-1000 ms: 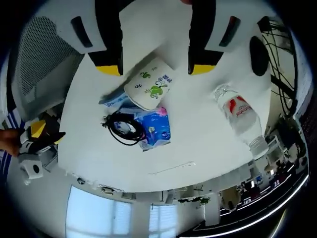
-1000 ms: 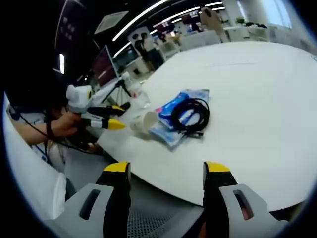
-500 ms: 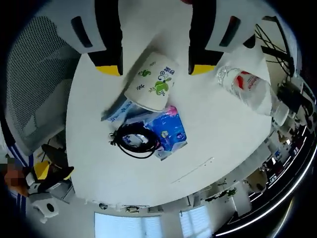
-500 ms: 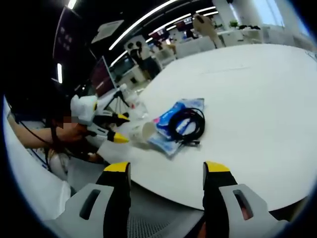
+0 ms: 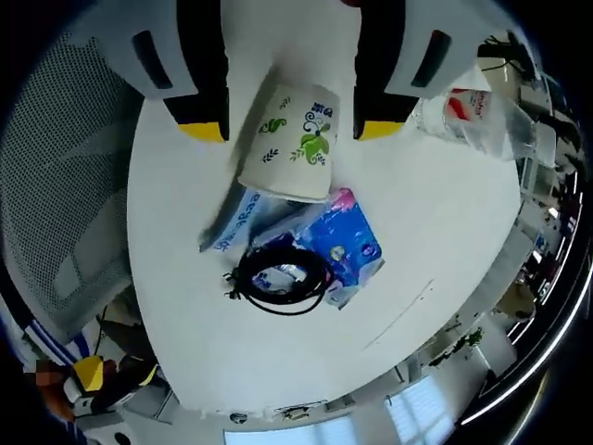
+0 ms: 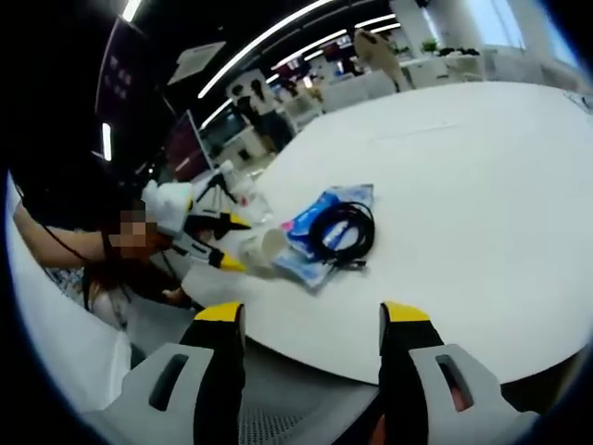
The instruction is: Arrange the tabletop items into an orderly group along one side of the table until the central work area is clear of visible clutter.
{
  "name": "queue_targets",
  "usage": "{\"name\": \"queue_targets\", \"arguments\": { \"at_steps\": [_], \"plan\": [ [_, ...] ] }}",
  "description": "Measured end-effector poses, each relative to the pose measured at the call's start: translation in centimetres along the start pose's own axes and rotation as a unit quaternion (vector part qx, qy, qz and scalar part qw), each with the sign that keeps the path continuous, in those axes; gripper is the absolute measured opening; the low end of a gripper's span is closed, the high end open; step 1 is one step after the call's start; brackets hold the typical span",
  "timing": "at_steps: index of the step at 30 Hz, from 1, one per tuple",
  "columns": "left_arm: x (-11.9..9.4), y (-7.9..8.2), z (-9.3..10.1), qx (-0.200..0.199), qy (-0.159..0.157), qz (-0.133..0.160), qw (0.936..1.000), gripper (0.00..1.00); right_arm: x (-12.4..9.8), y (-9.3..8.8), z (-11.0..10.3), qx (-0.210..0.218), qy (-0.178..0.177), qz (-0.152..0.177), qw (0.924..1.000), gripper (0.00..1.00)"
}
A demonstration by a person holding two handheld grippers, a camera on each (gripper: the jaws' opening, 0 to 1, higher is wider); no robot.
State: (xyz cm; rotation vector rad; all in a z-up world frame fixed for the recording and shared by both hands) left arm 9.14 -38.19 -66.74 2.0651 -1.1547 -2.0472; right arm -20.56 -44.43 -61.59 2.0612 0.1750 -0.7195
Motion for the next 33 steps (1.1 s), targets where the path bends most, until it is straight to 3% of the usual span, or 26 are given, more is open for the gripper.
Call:
{"name": "queue_targets", "arguments": {
  "at_steps": [9,16,23,25,26,29,33],
  "plan": [
    [1.1,0.7,-0.1,0.026,-0.014,-0.018,0.9994,0.55,-0.5,-0.6,0.4,0.007,-0.001,-0.009,0.9999,0.57],
    [1.9,1.2,-0.3,0.025,-0.025,-0.021,0.9991,0.57,-0.9,0.9,1.0,0.000,-0.002,-0.005,1.0000,0.57],
    [2.7,1.7,-0.3,0.015,-0.035,-0.027,0.9989,0.58,-0.8,1.4,1.1,-0.012,0.001,-0.007,0.9999,0.57],
    [2.9,1.6,-0.3,0.005,-0.037,-0.028,0.9989,0.52,-0.8,1.5,1.1,-0.013,0.002,-0.007,0.9999,0.56],
    [2.9,1.6,-0.3,0.000,-0.037,-0.025,0.9990,0.44,-0.8,1.5,1.1,-0.013,0.003,-0.006,0.9999,0.56],
    [2.6,1.5,-0.2,-0.036,-0.035,-0.006,0.9987,0.43,-0.8,1.4,0.9,-0.015,0.006,-0.007,0.9998,0.56],
    [2.2,1.1,0.0,-0.035,-0.035,-0.005,0.9987,0.40,-0.8,1.0,0.8,-0.014,0.010,-0.011,0.9998,0.56]
  ]
}}
Point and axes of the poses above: the point that each gripper's makers call its tool centre point, and the gripper's own axes: x roughly forward along the fingers, z roughly to its right, y roughly out of its top, the point moved 7 cm from there along -x, roughly backward along the fingers, and after that the axes turned 4 degrees about -x, right-handed, at the moved point
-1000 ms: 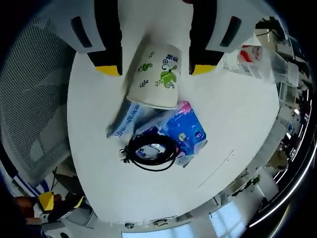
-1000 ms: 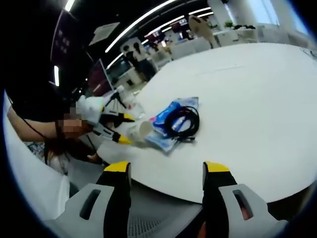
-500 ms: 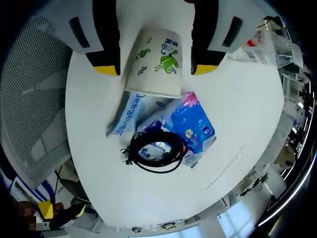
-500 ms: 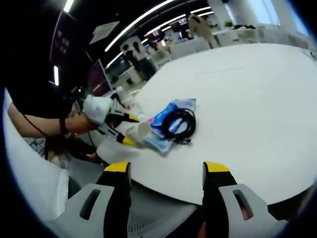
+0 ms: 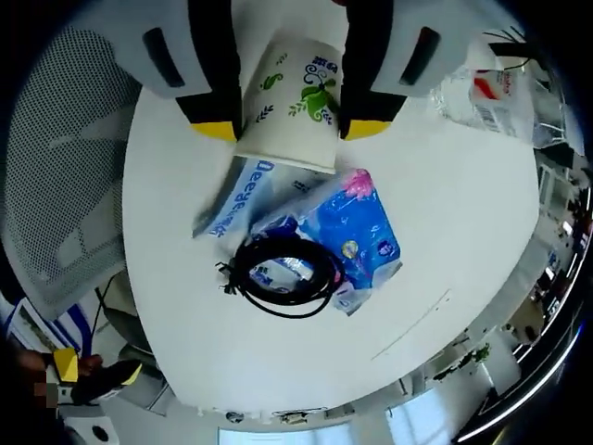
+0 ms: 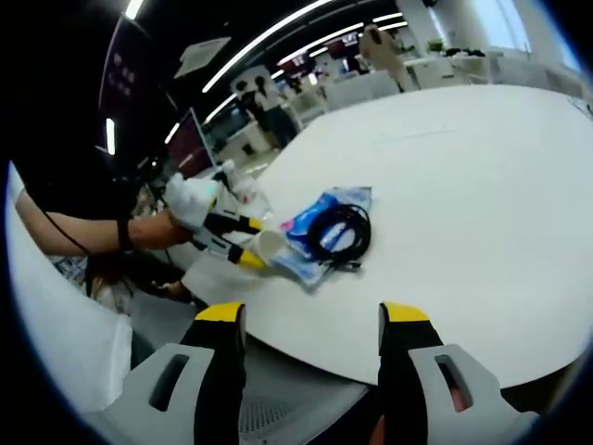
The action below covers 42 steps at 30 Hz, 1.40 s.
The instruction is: Arrange the tabletop items into an orderly group along one side of the table until the central work area is clear of visible clutter.
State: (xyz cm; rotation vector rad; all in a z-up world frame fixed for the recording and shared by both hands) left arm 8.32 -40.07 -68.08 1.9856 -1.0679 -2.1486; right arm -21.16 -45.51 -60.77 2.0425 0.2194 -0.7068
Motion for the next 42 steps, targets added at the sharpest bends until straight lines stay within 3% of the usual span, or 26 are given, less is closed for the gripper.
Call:
{"name": "queue_targets", "arguments": {
  "at_steps": [7,12,24,34,39,41,42],
  "plan": [
    [-1.1,-2.1,0.7,-0.061,0.012,0.013,0.9980,0.39,0.4,-0.8,-0.2,0.003,0.009,-0.013,0.9999,0.56],
    [-2.2,-3.8,1.2,-0.124,0.027,0.026,0.9915,0.39,1.2,-0.4,-0.5,-0.002,0.020,-0.017,0.9997,0.56],
    [-3.5,-6.1,2.0,-0.139,0.055,0.006,0.9887,0.40,2.9,0.4,-1.6,-0.023,0.049,-0.032,0.9980,0.55],
    [-3.0,-6.4,1.4,-0.159,0.059,0.006,0.9854,0.43,2.8,0.7,-2.1,-0.034,0.058,-0.034,0.9971,0.55],
    [-3.2,-6.6,0.9,-0.201,0.060,0.031,0.9772,0.40,2.3,0.1,-1.9,-0.032,0.054,-0.039,0.9973,0.55],
    [-3.5,-6.8,0.9,-0.234,0.063,0.046,0.9691,0.39,2.1,0.0,-1.8,-0.030,0.053,-0.039,0.9974,0.55],
    [-3.7,-6.9,0.9,-0.260,0.063,0.060,0.9618,0.38,2.1,0.0,-1.9,-0.030,0.053,-0.039,0.9974,0.55]
  ]
}}
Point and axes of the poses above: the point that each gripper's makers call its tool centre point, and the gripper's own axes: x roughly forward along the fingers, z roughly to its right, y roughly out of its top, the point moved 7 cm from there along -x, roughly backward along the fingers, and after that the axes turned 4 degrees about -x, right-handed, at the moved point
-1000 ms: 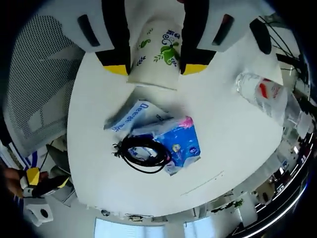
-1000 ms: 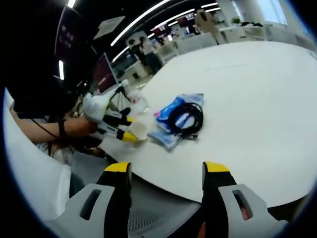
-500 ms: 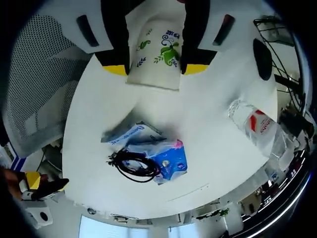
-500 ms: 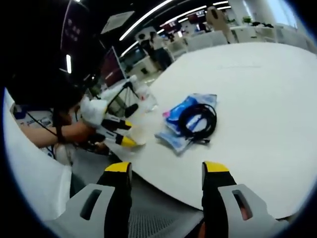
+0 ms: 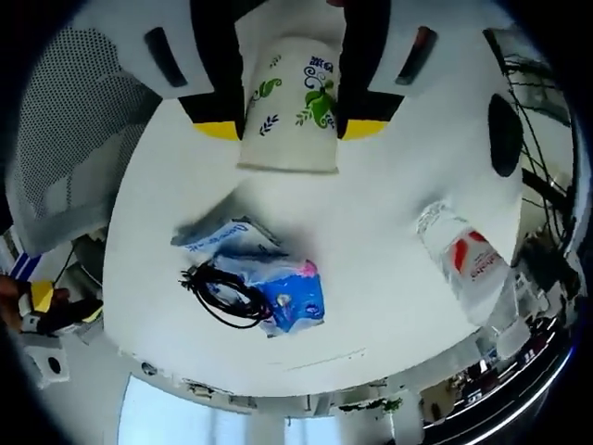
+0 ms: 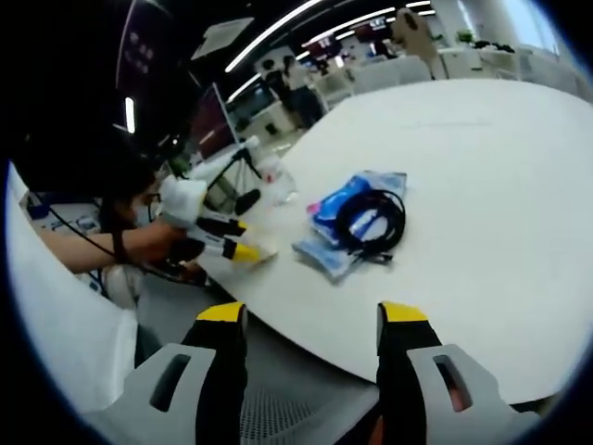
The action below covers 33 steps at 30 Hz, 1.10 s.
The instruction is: Arrange the tabletop items into an orderly group along one side of the table until the central work area is clear of visible clutter.
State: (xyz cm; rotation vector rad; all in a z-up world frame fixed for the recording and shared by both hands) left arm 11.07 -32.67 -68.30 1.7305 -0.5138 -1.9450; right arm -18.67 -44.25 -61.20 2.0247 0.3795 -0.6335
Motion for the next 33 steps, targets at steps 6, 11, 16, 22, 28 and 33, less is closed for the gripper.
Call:
{"name": "queue_targets", "arguments": {
  "at_steps": [6,11,16,22,28,33],
  "plan": [
    [-1.0,-0.8,0.7,-0.069,-0.023,0.037,0.9967,0.38,0.4,-0.4,-0.8,-0.006,0.007,-0.013,0.9999,0.55],
    [-1.6,-0.9,2.8,-0.061,-0.043,0.052,0.9958,0.39,1.5,-0.2,-2.1,-0.018,0.027,-0.027,0.9991,0.53],
    [-2.2,0.1,4.7,-0.046,-0.062,0.075,0.9942,0.39,3.5,0.8,-4.0,-0.047,0.056,-0.047,0.9962,0.51],
    [-2.7,1.2,5.7,-0.021,-0.081,0.099,0.9916,0.39,5.6,2.8,-5.9,-0.067,0.089,-0.046,0.9927,0.49],
    [-3.1,1.5,6.2,0.024,-0.100,0.100,0.9897,0.39,7.6,4.4,-7.2,-0.100,0.104,-0.056,0.9880,0.47],
    [-3.3,1.4,6.9,0.079,-0.115,0.090,0.9861,0.39,9.1,5.3,-8.4,-0.092,0.123,-0.040,0.9874,0.43]
  ]
}}
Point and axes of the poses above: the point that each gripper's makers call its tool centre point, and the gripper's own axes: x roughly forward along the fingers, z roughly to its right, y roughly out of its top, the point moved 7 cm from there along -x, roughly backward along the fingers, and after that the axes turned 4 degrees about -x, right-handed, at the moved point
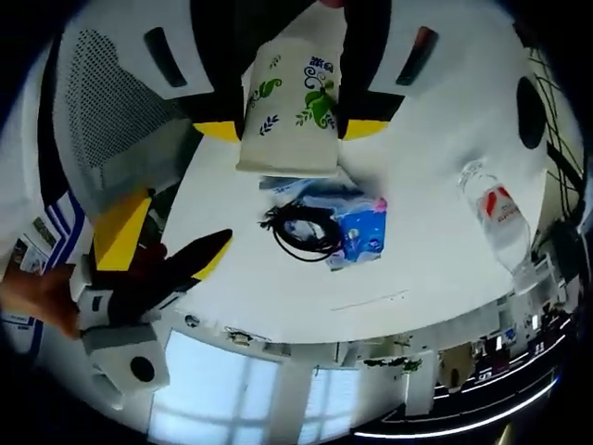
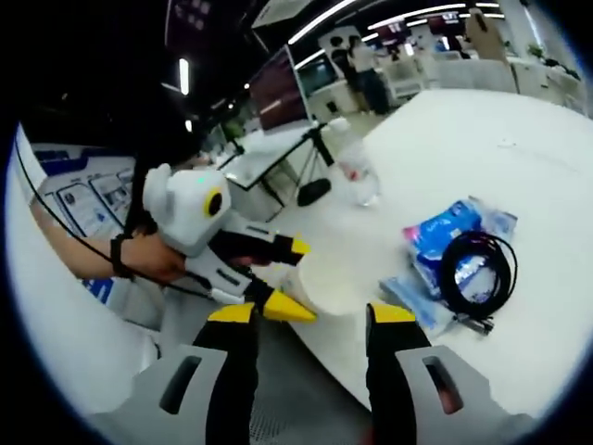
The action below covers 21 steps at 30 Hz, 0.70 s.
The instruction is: Arrange the tabletop items into an orderly group along one side of the table until the central work area is clear of visible clutter.
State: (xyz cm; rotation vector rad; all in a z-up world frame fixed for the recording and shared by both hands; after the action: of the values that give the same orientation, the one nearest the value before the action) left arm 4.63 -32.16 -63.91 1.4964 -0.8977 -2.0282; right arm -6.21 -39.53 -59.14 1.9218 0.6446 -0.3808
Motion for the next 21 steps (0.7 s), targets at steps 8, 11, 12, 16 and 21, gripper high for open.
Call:
{"name": "queue_targets", "arguments": {
  "at_steps": [8,11,12,16,21],
  "plan": [
    [-0.3,0.1,1.7,0.052,-0.012,-0.014,0.9985,0.39,2.2,-0.4,-0.8,0.022,0.026,0.005,0.9994,0.40],
    [-0.3,0.0,2.1,0.062,-0.017,-0.017,0.9977,0.39,2.9,-0.7,-1.3,0.019,0.039,0.000,0.9990,0.38],
    [-0.3,0.0,2.2,0.071,-0.018,-0.020,0.9971,0.39,3.2,-0.9,-1.5,0.020,0.045,-0.001,0.9988,0.38],
    [-0.1,0.1,2.5,0.077,-0.022,-0.025,0.9965,0.40,3.5,-1.0,-1.6,0.022,0.061,-0.004,0.9979,0.31],
    [0.5,0.6,2.9,0.075,-0.020,-0.025,0.9967,0.40,3.0,-0.8,-1.1,0.021,0.079,0.000,0.9967,0.15]
  ]
}}
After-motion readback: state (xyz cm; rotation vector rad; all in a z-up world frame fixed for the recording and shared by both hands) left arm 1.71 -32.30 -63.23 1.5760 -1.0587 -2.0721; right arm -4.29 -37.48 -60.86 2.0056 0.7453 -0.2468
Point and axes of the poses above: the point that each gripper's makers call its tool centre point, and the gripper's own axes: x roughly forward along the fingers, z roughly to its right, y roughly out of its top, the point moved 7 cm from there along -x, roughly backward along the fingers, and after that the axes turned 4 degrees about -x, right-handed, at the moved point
